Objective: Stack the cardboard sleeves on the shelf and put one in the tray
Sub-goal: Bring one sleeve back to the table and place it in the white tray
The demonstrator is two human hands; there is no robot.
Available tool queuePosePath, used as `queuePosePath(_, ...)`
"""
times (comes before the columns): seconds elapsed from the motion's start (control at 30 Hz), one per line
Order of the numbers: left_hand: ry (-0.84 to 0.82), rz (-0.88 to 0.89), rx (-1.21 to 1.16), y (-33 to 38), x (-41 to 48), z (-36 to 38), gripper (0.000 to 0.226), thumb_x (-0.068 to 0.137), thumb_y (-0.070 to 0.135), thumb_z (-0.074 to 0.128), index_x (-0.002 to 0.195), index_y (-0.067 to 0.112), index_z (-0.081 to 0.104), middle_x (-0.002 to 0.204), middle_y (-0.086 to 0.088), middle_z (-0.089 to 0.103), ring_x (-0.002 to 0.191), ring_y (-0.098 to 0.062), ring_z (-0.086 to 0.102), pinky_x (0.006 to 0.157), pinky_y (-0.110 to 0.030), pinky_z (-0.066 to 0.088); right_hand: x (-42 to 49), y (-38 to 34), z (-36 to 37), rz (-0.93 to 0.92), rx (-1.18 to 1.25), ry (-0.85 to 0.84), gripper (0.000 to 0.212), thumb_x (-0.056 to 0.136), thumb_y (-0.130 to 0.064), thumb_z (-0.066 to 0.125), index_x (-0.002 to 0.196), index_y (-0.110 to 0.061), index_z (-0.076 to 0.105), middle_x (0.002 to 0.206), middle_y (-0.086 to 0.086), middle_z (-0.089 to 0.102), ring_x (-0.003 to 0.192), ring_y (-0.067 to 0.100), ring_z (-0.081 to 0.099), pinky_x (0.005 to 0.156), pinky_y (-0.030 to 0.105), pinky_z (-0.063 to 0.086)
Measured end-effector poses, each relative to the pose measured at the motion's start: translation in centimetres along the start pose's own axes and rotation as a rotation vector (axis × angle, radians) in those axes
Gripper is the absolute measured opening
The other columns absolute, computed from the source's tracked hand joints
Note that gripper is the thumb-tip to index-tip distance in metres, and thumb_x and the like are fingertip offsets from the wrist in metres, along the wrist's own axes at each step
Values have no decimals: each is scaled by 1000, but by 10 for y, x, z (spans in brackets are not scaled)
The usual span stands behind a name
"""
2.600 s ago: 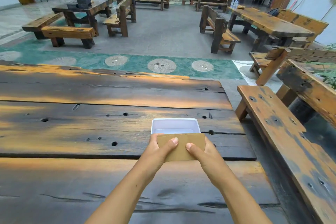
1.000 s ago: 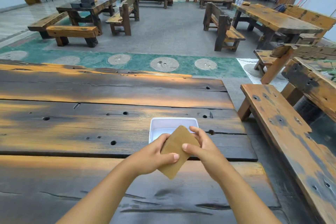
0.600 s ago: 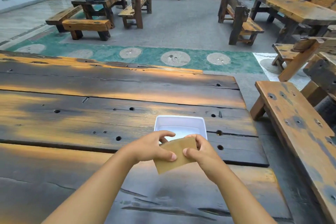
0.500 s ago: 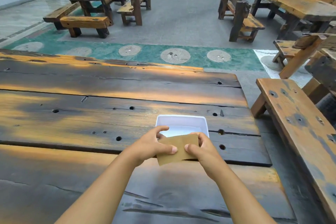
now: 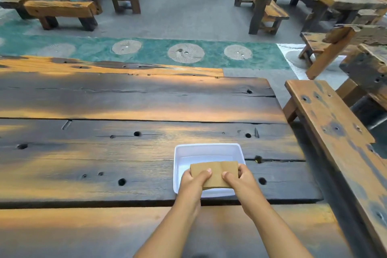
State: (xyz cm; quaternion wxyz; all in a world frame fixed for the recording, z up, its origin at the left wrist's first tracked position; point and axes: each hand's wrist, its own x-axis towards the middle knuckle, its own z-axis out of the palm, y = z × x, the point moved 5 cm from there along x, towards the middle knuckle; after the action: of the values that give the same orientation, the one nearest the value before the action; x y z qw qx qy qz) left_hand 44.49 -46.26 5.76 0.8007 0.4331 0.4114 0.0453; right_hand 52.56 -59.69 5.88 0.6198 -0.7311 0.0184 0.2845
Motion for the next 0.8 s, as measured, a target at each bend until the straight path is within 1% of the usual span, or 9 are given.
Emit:
queuePosePath(0.03, -23, -1, 24, 2, 9, -1, 11, 91, 7, 62, 102, 7, 63, 89, -5, 76, 82, -18, 70, 76, -31, 52, 7, 3, -2, 6, -2, -10, 24, 81, -23, 66, 104, -20, 61, 102, 3, 74, 89, 14, 71, 74, 27, 51)
queuePosePath(0.1, -89, -5, 36, 8, 26, -2, 12, 92, 1, 53, 97, 8, 61, 83, -4, 68, 74, -14, 64, 71, -28, 48, 22, 7, -4, 13, -9, -30, 27, 78, -28, 66, 104, -21, 63, 100, 0, 75, 88, 11, 72, 73, 24, 51)
queuePosePath(0.17, -117, -35, 24, 8, 43, -7, 18, 92, -5, 52, 106, 4, 61, 88, -8, 65, 78, -17, 62, 72, -27, 47, 37, 12, -5, 35, -29, -53, 29, 75, -33, 66, 103, -23, 63, 100, -2, 75, 87, 9, 72, 74, 24, 51)
queuePosePath(0.3, -57, -79, 2, 2, 71, -13, 34, 89, -11, 57, 119, 3, 59, 91, -12, 71, 80, -21, 68, 74, -29, 50, 69, 27, -4, 98, -26, -93, 30, 75, -31, 66, 103, -21, 67, 105, 5, 75, 95, 17, 71, 89, 36, 55)
queuePosePath(0.37, -23, -73, 42, 1, 83, -13, 37, 89, -12, 58, 123, 4, 58, 96, -13, 69, 83, -23, 67, 75, -30, 51, 83, 34, -3, 130, -16, -104, 29, 77, -29, 68, 104, -19, 68, 108, 6, 75, 92, 16, 71, 85, 31, 54)
queuePosePath(0.47, 21, -56, 135, -5, 105, -12, 36, 90, -11, 58, 125, -5, 58, 98, -14, 67, 84, -23, 65, 74, -29, 50, 104, 49, -2, 183, 35, -69, 21, 85, -16, 72, 104, -18, 63, 106, 5, 75, 85, 9, 73, 76, 24, 51)
queuePosePath(0.57, 90, -47, 146, -12, 121, -12, 29, 90, -11, 58, 119, -10, 60, 97, -16, 67, 83, -24, 63, 73, -28, 48, 119, 60, 3, 222, 56, -24, 24, 86, -13, 73, 105, -14, 59, 107, 8, 72, 87, 14, 69, 74, 25, 50)
queuePosePath(0.7, 135, -32, 154, -20, 138, -10, 17, 89, -9, 59, 99, 2, 69, 91, -14, 70, 81, -23, 63, 73, -28, 49, 136, 67, 6, 210, 41, 21, 25, 87, -10, 70, 111, -8, 63, 108, 12, 72, 90, 18, 67, 75, 26, 49)
queuePosePath(0.8, 127, -19, 167, -23, 144, -7, 18, 90, -7, 60, 102, 4, 68, 94, -12, 71, 82, -21, 64, 76, -29, 50, 146, 67, 5, 181, -6, 20, 21, 86, -9, 69, 107, -12, 67, 104, 8, 73, 90, 15, 68, 77, 26, 50)
